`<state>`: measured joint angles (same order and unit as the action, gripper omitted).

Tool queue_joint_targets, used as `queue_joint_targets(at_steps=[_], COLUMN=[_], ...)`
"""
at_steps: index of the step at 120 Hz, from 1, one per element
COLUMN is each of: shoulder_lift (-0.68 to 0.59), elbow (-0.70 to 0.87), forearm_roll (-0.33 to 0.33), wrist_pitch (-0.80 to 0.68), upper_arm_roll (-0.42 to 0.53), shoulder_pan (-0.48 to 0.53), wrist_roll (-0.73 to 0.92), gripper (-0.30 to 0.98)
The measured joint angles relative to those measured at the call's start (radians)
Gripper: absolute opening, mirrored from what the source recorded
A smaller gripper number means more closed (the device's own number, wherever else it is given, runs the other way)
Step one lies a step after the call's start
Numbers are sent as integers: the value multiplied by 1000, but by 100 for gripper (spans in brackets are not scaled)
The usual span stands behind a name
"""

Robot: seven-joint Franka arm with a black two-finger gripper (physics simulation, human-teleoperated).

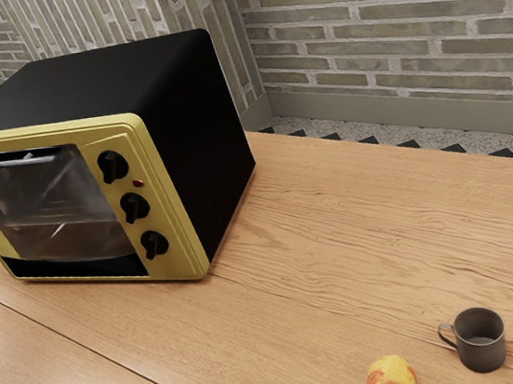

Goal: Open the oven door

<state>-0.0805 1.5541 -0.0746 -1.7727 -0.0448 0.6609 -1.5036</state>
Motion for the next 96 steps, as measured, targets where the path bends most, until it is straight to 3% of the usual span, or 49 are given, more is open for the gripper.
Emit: queue_joint_targets(at_steps=[59,96], shoulder_lift=[23,6], elbow=[3,125], forearm_roll=[-3,-21], wrist_pitch=[-67,-132], upper_arm_roll=[0,-5], shoulder_pan=[-3,-3], wrist_roll=[84,119], gripper=[69,68])
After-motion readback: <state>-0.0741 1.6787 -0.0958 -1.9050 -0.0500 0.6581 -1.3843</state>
